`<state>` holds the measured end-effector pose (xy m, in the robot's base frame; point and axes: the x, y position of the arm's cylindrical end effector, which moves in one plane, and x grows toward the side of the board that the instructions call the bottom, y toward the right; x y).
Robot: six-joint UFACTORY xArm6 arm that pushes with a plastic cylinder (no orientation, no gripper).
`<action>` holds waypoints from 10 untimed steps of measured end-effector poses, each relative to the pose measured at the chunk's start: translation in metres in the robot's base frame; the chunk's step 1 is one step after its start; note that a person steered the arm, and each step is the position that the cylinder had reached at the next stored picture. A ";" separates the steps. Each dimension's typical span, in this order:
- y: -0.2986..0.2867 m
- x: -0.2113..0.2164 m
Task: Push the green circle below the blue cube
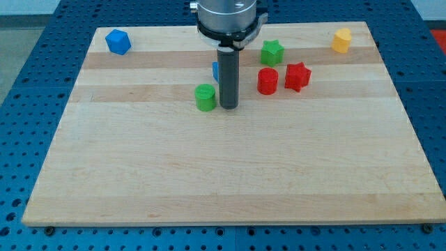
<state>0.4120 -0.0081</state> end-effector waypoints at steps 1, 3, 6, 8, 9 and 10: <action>-0.022 -0.002; -0.097 -0.002; -0.105 -0.027; -0.148 -0.036; -0.169 -0.036; -0.194 -0.036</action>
<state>0.3758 -0.2017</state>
